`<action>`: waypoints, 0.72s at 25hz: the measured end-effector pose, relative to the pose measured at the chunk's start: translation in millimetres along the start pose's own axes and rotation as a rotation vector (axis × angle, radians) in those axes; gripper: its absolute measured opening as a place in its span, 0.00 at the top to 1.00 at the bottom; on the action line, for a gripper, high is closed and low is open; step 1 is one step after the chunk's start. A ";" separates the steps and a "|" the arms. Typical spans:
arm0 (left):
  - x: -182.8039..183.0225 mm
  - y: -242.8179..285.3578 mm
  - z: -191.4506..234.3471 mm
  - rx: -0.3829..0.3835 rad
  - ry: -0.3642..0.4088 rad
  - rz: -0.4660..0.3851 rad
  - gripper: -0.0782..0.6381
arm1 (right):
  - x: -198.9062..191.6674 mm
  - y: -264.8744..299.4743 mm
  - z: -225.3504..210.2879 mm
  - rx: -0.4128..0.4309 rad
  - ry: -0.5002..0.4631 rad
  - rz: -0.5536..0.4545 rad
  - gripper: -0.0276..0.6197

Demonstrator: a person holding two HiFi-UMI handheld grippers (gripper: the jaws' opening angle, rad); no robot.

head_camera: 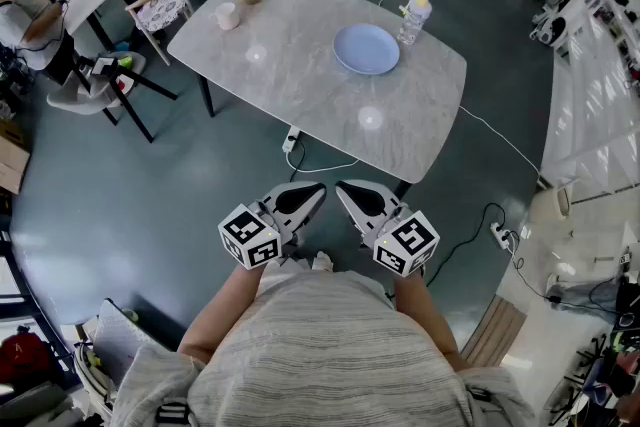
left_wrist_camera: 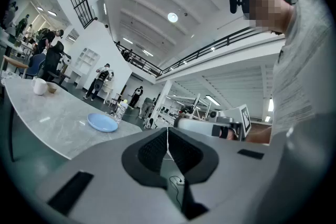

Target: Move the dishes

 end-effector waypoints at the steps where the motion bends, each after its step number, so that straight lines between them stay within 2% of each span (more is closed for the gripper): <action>1: 0.1 0.2 1.0 -0.001 0.000 0.000 0.86 | 1.3 0.2 -0.5 -0.001 -0.003 -0.006 0.93; 11: 4.5 4.1 3.1 -0.010 -0.002 0.004 0.86 | 4.1 0.0 -3.9 -0.001 0.000 -0.009 0.93; 18: 4.4 0.3 7.2 -0.009 -0.006 -0.001 0.86 | 8.9 1.1 -6.3 0.030 0.051 -0.066 0.93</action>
Point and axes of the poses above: the fingertips, and each gripper's own axes: y forward along the fingers, z to its left, x out of its top, the point moved 5 cm from there along -y, backward along the fingers, and after that the axes turned 14 degrees about z, right-handed, at the moved point
